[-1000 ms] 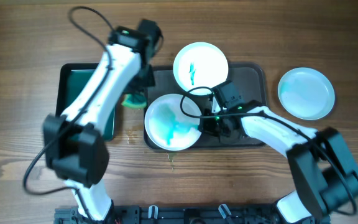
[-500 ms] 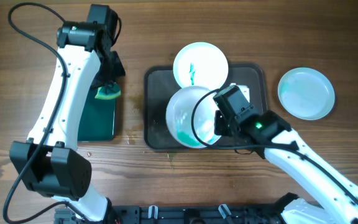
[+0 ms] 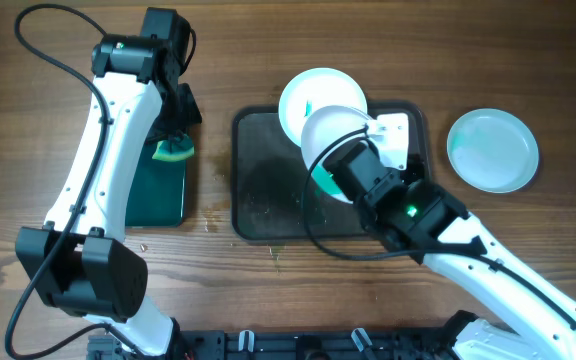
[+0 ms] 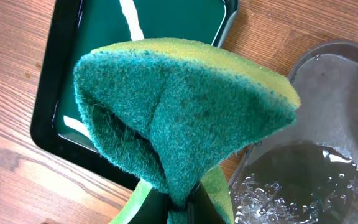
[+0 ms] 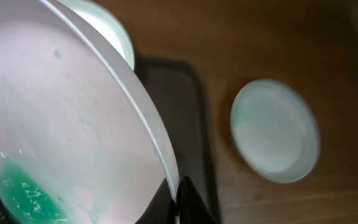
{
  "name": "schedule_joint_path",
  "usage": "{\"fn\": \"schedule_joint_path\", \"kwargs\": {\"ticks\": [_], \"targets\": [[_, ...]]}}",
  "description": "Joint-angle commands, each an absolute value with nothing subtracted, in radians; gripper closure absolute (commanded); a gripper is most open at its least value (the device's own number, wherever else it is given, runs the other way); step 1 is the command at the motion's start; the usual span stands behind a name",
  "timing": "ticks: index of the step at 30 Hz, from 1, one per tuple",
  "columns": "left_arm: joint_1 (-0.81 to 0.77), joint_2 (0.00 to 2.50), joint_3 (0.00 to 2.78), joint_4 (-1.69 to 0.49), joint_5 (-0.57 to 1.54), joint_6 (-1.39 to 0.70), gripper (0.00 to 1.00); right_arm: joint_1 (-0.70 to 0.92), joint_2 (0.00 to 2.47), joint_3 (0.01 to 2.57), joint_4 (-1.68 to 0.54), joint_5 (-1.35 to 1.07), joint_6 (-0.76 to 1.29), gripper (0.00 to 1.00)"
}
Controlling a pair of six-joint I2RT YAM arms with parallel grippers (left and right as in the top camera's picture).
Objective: Clean dirty plates on tray and stack at the side
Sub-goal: 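Lift the plate with the right gripper and carry it onto the side plate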
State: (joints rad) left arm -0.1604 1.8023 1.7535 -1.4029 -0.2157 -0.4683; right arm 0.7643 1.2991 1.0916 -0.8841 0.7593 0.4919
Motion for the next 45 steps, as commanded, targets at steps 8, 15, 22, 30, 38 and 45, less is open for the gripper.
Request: {"fn": "schedule_joint_path", "kwargs": {"ticks": [8, 15, 22, 30, 38, 45], "targets": [[-0.155, 1.796, 1.766, -1.404, -0.221, -0.452, 0.96, 0.984, 1.283, 1.166, -0.795, 1.312, 0.100, 0.96], [-0.155, 1.796, 1.766, -1.406, -0.221, -0.452, 0.96, 1.029, 1.283, 1.166, -0.741, 1.374, 0.056, 0.96], [-0.155, 1.796, 1.766, -1.412, -0.221, -0.452, 0.96, 0.989, 1.283, 1.166, -0.800, 1.058, 0.229, 0.96], [-0.155, 1.796, 1.766, -1.412, -0.221, -0.452, 0.96, 0.625, 1.285, 1.159, -0.891, 0.309, 0.418, 0.96], [-0.155, 1.796, 1.766, -1.411, -0.221, -0.449, 0.96, 0.050, 1.286, 1.159, -0.868, -0.141, 0.363, 0.96], [-0.155, 1.796, 1.766, -1.408, -0.221, -0.449, 0.96, -0.409, 1.333, 1.157, -0.811, -0.179, 0.397, 0.96]]}}
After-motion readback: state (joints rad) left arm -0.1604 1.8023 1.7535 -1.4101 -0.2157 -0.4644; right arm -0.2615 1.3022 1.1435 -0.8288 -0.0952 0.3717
